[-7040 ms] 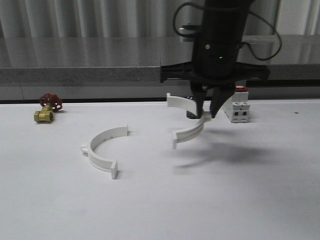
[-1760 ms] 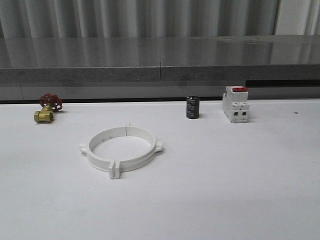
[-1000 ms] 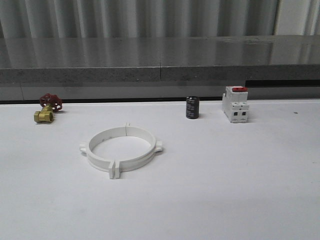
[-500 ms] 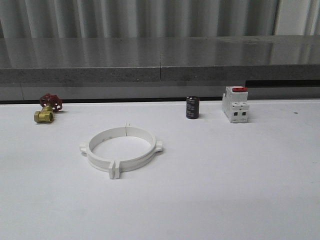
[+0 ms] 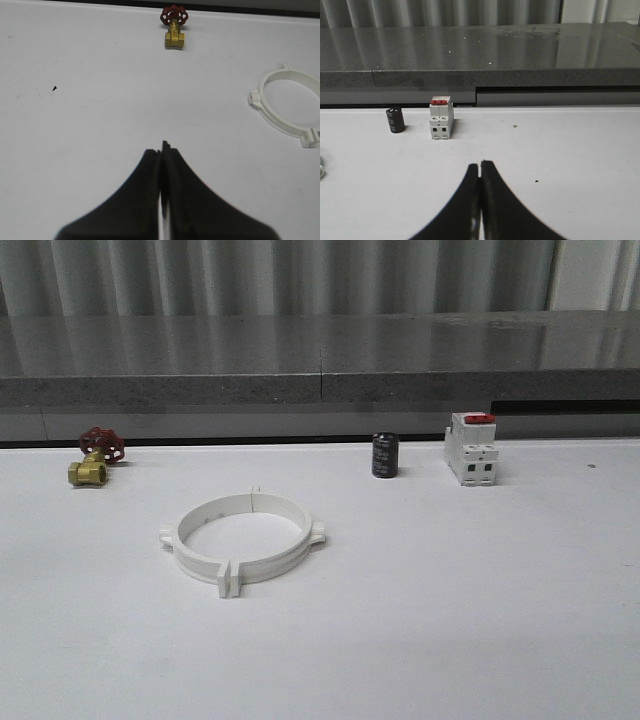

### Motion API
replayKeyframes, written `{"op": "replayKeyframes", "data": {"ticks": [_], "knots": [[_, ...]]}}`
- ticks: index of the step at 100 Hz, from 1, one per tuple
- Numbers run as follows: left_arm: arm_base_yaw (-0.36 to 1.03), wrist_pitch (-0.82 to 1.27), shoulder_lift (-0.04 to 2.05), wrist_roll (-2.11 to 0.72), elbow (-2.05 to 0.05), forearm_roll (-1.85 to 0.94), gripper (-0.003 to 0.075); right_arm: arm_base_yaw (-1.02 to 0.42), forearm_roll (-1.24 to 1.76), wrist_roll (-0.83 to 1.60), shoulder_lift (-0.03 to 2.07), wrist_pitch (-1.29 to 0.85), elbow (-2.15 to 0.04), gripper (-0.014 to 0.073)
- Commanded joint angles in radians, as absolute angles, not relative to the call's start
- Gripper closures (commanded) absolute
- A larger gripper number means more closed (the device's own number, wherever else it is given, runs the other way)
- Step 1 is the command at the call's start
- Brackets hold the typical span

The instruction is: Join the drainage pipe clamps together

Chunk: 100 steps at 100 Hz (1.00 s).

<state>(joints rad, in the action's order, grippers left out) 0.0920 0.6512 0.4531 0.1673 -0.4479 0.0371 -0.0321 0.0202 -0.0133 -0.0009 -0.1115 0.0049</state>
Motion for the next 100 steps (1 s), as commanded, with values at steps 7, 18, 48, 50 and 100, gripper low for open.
{"op": "replayKeyframes", "data": {"ticks": [7, 18, 48, 50, 100], "knots": [[0.089, 0.582, 0.457, 0.166, -0.476, 0.035, 0.0741, -0.025, 0.014, -0.006, -0.03, 0.013, 0.009, 0.0661], [0.089, 0.582, 0.457, 0.166, -0.476, 0.035, 0.0741, -0.025, -0.011, -0.02, -0.03, 0.035, 0.009, 0.0661], [0.089, 0.582, 0.457, 0.166, -0.476, 0.035, 0.0741, -0.027, -0.028, -0.034, -0.03, 0.042, 0.009, 0.0661], [0.089, 0.582, 0.457, 0.166, -0.476, 0.035, 0.0741, -0.027, -0.028, -0.034, -0.03, 0.042, 0.009, 0.0661], [0.089, 0.582, 0.457, 0.166, -0.476, 0.035, 0.0741, -0.027, -0.028, -0.034, -0.03, 0.042, 0.009, 0.0661]]}}
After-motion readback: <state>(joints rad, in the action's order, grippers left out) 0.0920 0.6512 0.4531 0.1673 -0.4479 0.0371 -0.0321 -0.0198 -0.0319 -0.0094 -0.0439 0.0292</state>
